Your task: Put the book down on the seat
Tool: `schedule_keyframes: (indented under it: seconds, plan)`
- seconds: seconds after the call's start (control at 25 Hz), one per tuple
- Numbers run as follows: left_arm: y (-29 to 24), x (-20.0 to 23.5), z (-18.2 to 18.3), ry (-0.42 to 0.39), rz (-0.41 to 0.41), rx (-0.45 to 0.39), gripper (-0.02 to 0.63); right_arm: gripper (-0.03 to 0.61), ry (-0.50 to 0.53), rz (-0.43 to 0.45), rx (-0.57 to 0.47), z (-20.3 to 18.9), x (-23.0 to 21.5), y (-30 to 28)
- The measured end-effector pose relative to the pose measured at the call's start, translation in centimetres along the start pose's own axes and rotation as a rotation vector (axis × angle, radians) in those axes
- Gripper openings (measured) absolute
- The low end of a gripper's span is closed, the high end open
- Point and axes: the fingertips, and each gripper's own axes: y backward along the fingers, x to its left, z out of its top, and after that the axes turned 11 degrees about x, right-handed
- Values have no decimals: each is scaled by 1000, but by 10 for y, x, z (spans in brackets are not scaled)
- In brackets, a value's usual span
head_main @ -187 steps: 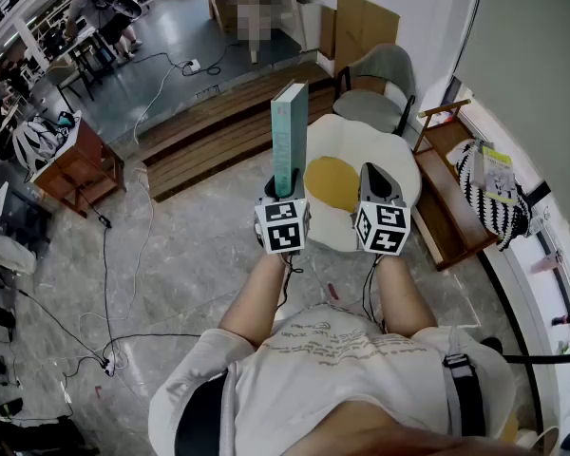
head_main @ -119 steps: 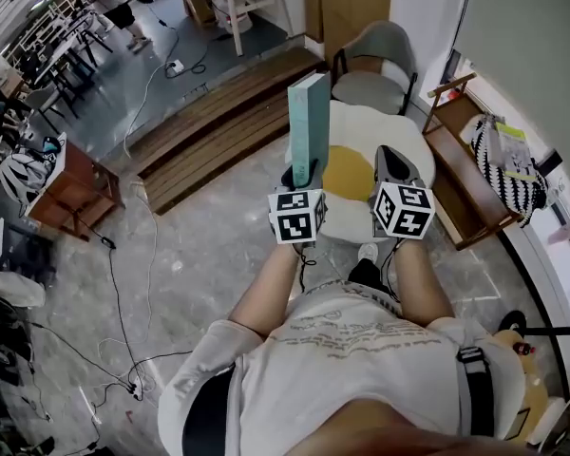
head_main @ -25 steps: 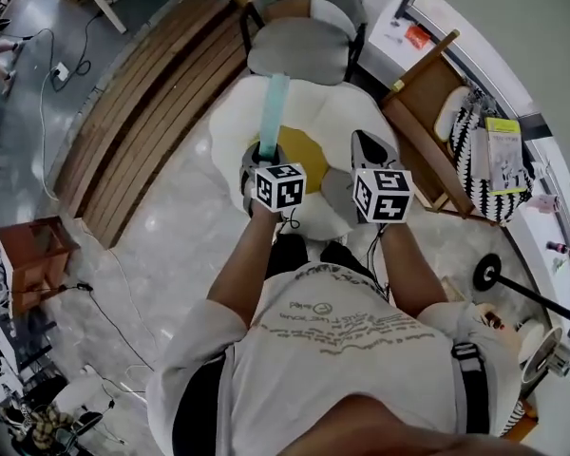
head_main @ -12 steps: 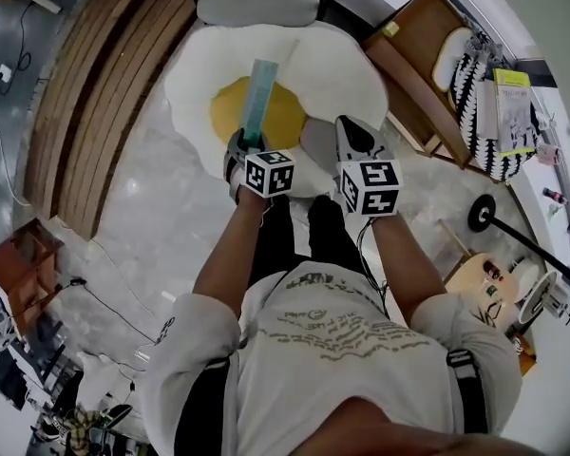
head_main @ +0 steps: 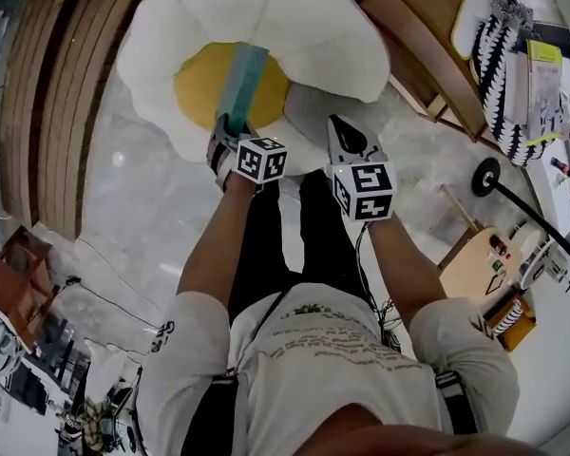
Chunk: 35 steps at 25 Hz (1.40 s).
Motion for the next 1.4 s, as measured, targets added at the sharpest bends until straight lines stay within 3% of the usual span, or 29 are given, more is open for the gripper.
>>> schedule_keyframes:
  seconds: [0.24, 0.64, 0.8, 1.04, 1.28, 1.4]
  plan:
    - [-42, -30, -8, -113, 113, 43, 161, 28, -13, 1, 31, -30, -20, -33]
    - [-81, -78, -6, -203, 324, 49, 166, 28, -69, 28, 84, -87, -49, -60]
    - [-101, -101, -10, -257, 335, 57, 174, 28, -62, 34, 116, -111, -58, -62]
    - [-115, -121, -18, -430, 349, 23, 178, 28, -86, 45, 123, -125, -58, -61]
    - [-116, -140, -21, -436, 272, -14, 193, 28, -94, 63, 118, -124, -58, -63]
    - [-121, -142, -27, -405, 247, -13, 239, 28, -96, 65, 113, -121, -55, -62]
